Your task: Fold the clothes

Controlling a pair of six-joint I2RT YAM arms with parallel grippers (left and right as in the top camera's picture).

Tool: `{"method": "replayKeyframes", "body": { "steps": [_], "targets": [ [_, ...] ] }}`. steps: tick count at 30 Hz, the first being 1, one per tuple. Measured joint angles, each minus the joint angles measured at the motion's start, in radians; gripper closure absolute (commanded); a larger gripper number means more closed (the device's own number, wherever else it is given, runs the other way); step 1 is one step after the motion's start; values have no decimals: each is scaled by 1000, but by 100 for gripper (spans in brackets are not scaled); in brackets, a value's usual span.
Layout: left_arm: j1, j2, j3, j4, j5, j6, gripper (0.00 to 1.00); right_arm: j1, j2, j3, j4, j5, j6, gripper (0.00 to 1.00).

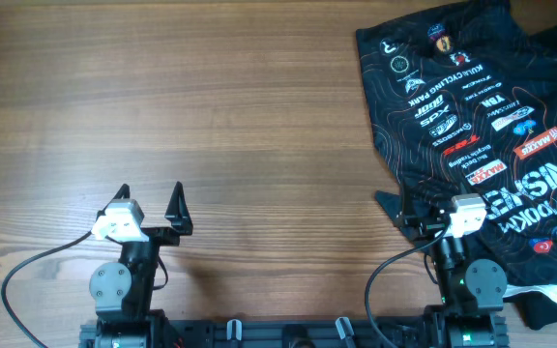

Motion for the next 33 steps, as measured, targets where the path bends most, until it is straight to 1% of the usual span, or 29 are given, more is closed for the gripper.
{"method": "replayKeyframes", "body": {
  "steps": [5,10,16,19,22,25,28,30,32,33],
  "targets": [
    [0,0,0,0,0,0,0,0,0,0,0,3,-5,0],
    [0,0,0,0,0,0,0,0,0,0,0,42,-121,0],
    [0,0,0,0,0,0,0,0,0,0,0,48,-157,0],
    [0,0,0,0,0,0,0,0,0,0,0,48,-133,0],
    [0,0,0,0,0,0,0,0,0,0,-1,48,-39,0],
    [0,8,0,0,0,0,0,0,5,8,-63,48,24,0],
    [0,58,13,-21,0,-26,0,0,62,79,-128,48,46,0],
    [0,122,48,-54,0,-47,0,0,135,166,-188,48,53,0],
    [0,209,123,-101,0,-60,0,0,255,284,-249,48,59,0],
    [0,286,197,-121,0,-65,0,0,312,335,-272,48,59,0]
  ]
}}
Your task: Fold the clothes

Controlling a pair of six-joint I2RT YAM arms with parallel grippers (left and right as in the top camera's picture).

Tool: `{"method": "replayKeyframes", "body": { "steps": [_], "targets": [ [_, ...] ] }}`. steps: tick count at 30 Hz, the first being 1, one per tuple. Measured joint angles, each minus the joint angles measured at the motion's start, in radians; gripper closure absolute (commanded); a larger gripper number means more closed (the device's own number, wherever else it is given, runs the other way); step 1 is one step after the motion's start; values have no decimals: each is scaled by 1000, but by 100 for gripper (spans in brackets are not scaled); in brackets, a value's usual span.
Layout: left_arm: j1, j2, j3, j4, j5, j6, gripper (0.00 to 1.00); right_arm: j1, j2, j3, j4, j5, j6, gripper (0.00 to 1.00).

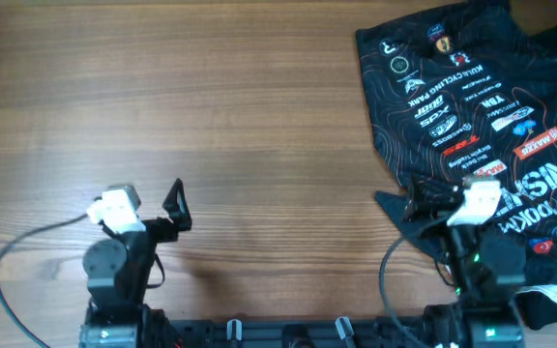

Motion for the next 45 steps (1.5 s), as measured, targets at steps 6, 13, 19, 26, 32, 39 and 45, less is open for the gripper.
{"method": "replayKeyframes", "body": {
  "steps": [6,13,19,26,32,39,45],
  "targets": [
    [0,359,312,-267,0,-14,0,0,445,350,-365,0,3,0],
    [0,519,370,-304,23,-14,0,0,900,443,-441,-25,65,2],
    [0,523,370,-304,31,-14,0,0,1184,441,-420,23,121,34],
    [0,523,370,-304,31,-14,0,0,1257,441,-423,29,140,96],
    [0,523,370,-301,31,-14,0,0,1239,535,-616,19,140,96],
    [0,523,370,-285,31,-14,0,59,1116,827,-674,-261,40,96],
    [0,523,370,-271,31,-14,0,353,1148,827,-521,-324,40,96]
  ]
}}
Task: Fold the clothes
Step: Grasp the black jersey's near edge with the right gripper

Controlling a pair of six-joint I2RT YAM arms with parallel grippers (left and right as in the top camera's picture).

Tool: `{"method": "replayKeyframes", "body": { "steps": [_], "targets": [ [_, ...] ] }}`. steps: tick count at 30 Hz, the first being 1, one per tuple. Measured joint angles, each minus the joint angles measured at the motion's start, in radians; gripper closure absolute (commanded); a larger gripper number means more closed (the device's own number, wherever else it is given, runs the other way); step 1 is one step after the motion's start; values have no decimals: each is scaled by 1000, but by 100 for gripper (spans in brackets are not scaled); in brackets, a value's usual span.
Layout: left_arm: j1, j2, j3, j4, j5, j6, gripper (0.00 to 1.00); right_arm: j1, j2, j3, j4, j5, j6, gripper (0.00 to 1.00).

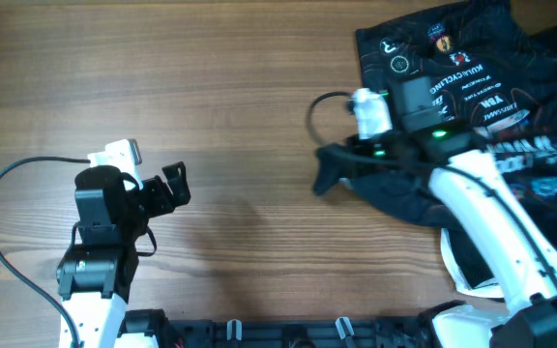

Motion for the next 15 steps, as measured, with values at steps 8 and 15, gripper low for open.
{"method": "replayKeyframes", "body": {
  "steps": [8,15],
  "targets": [
    [0,0,1,76,34,0,0,301,155,0,417,39,108,59],
    [0,2,2,103,166,-19,0,290,183,0,425,160,141,0]
  ]
}}
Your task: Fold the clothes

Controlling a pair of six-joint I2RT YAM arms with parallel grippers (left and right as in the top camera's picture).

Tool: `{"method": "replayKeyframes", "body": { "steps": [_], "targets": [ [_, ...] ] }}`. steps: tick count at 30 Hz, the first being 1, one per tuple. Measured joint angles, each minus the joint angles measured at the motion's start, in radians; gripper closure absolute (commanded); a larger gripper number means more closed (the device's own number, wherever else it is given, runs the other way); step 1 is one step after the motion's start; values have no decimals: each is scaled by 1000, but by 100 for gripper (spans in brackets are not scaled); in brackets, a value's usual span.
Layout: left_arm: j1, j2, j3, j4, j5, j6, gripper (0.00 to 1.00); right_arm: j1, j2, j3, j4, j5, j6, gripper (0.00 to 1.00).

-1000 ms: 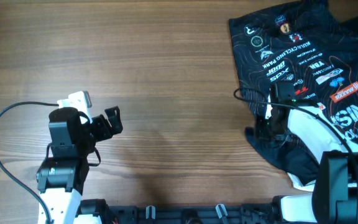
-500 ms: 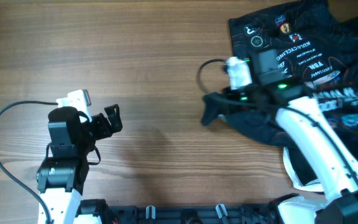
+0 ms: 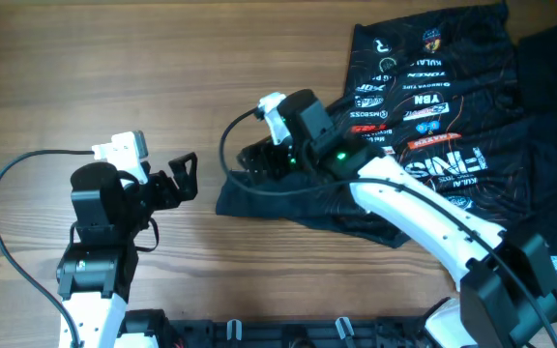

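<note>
A black jersey [image 3: 433,106] covered in printed logos lies across the right half of the wooden table, and its lower left part is drawn out to a point near the middle. My right gripper [image 3: 247,159] sits at that drawn-out edge, shut on the fabric, with its arm stretching back to the bottom right. My left gripper [image 3: 190,176] stands open just left of the jersey's tip. It points right and has nothing between its fingers.
Another dark garment lies under the jersey at the far right edge. A bit of white and black cloth shows at the bottom right. The wooden tabletop [image 3: 114,68] stretches to the left and back.
My right gripper has moved further left and nearer with the jersey, dragging its lower edge toward the middle. The jersey has shifted and turned. My left gripper has edged slightly right.
Both grippers first rested near the front edge, the left open and the right at the jersey's lower left corner. Then the right gripper was on that corner. Later it held fabric left of the jersey, and now it holds it near the table's middle.
</note>
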Motion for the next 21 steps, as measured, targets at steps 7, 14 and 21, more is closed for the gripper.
{"method": "replayKeyframes", "body": {
  "steps": [7,14,21],
  "targets": [
    [-49,107,2,21,60,-80,0,-217,-121,0,-201,126,11,0],
    [-269,431,6,27,32,-95,0,-366,-258,0,-313,158,16,0],
    [-422,655,37,100,-43,-83,66,-377,-261,0,-339,161,19,0]
  ]
}}
